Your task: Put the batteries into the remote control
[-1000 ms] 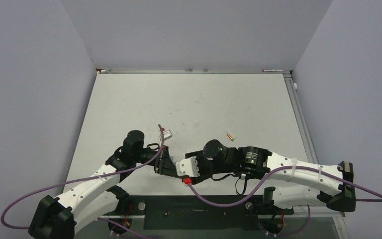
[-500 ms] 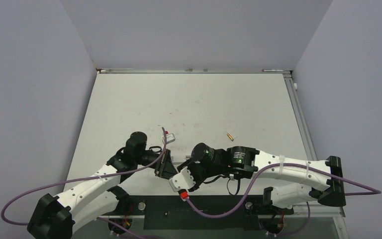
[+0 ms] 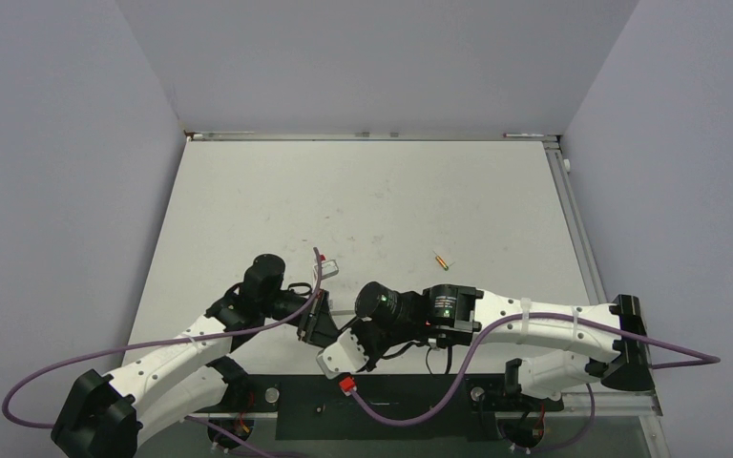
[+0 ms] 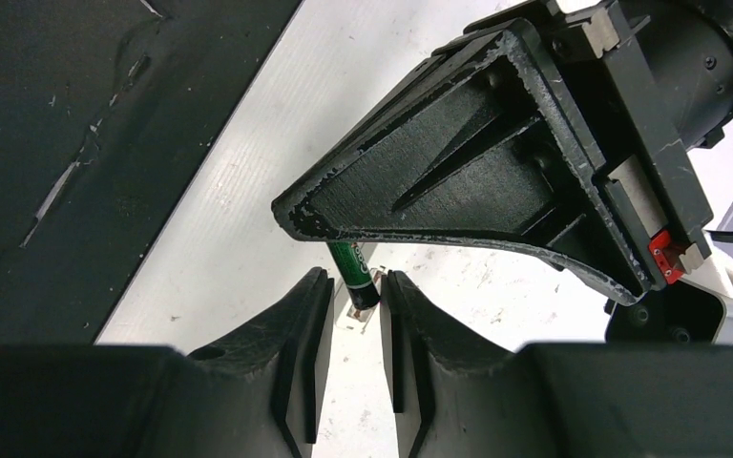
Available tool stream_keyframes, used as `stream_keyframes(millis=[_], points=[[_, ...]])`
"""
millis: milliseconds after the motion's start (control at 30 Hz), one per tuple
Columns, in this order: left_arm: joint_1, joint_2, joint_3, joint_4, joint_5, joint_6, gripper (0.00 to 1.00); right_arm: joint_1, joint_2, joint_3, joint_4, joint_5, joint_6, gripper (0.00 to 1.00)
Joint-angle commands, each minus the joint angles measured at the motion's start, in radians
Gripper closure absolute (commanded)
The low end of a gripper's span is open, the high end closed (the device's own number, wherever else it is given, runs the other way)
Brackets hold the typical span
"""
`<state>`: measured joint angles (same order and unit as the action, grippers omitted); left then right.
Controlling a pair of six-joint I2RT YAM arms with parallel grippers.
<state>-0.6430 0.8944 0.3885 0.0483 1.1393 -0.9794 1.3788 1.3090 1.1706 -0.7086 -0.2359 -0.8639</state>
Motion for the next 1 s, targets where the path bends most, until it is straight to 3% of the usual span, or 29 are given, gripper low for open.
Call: stream_keyframes(millis=[0,200,333,400,467,733,967], points=[[-0.01,-0.002,0.049,0.021,0.023,0.03,1.0,0.012,0.014,0.039,0.001,-0.005,-0.018,0.75],[-0.017,-0.002,0.049,0.022,0.025,0.031,1.0,0.015,0.022,0.043,-0.013,-0.003,-0.023,0.79],[-0.02,0.001,0.049,0.022,0.024,0.033,1.0,0.017,0.024,0.048,-0.023,0.002,-0.026,0.91],[-0.02,0.007,0.047,0.022,0.023,0.035,1.0,0.019,0.022,0.048,-0.024,0.001,-0.026,0.92],[-0.02,0.009,0.049,0.022,0.023,0.035,0.93,0.02,0.021,0.045,-0.027,-0.001,-0.026,0.92],[-0.01,-0.002,0.058,0.009,-0.02,0.037,0.48,0.019,0.0,0.01,-0.01,0.05,0.031,0.92],[0.108,-0.035,0.044,-0.091,-0.13,0.07,0.41,-0.013,-0.034,-0.034,0.017,0.148,0.133,0.92]])
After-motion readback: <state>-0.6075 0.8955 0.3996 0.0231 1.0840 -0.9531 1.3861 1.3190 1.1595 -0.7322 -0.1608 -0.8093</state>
